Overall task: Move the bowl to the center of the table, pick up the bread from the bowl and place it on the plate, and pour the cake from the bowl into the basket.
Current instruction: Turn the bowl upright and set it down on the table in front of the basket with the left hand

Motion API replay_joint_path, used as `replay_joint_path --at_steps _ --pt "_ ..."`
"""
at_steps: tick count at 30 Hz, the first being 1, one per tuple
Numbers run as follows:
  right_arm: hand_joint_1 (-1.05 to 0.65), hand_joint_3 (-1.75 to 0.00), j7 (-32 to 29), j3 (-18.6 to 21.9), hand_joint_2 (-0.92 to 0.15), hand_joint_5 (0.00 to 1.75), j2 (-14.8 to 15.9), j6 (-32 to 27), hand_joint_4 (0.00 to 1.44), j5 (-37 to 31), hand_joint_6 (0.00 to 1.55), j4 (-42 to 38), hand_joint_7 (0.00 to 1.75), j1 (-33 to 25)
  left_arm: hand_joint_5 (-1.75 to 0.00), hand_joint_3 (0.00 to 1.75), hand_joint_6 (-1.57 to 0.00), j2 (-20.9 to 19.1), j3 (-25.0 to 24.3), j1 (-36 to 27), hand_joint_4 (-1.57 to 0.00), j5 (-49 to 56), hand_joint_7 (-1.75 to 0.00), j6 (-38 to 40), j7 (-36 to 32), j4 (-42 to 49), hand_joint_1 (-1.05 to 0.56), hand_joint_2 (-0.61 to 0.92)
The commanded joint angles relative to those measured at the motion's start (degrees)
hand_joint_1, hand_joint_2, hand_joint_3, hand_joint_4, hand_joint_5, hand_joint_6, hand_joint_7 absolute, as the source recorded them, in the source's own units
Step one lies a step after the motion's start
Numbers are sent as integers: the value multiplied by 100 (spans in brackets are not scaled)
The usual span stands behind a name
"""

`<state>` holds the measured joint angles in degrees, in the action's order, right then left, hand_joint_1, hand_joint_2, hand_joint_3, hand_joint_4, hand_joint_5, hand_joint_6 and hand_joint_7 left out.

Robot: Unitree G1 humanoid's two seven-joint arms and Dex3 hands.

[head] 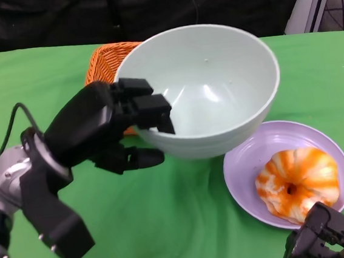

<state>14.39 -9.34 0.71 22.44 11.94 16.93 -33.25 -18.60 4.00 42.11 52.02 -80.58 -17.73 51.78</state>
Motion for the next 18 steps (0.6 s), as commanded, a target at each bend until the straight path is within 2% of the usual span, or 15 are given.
replay_joint_path --at_steps 1,4,6,14,18 --pt "-9 -141 -1 32 -39 175 61 -70 71 68 55 100 166 -7 -175 59 -60 -385 229 -107 -69 592 -155 46 -1146 -165 -23 73" --pt "-8 -141 13 40 -39 175 57 -72 71 79 55 83 167 24 -175 58 -57 -646 576 -182 -69 1077 -161 181 -2112 -160 -22 75" --pt "-8 -141 15 50 -39 175 54 -63 71 76 55 72 167 40 -175 65 -63 -803 846 -200 -70 1350 -148 293 -2716 -177 -21 72" --pt "-6 -141 -53 118 -39 175 42 -34 72 -46 57 21 167 123 -175 69 -71 -1515 2135 -362 -75 2308 -139 901 -5195 -142 -20 69" --pt "-7 -143 -53 117 -38 175 34 -47 72 -64 58 49 166 115 -172 48 -80 -1773 2693 -508 -75 2502 -120 1185 -6065 -73 -16 75"
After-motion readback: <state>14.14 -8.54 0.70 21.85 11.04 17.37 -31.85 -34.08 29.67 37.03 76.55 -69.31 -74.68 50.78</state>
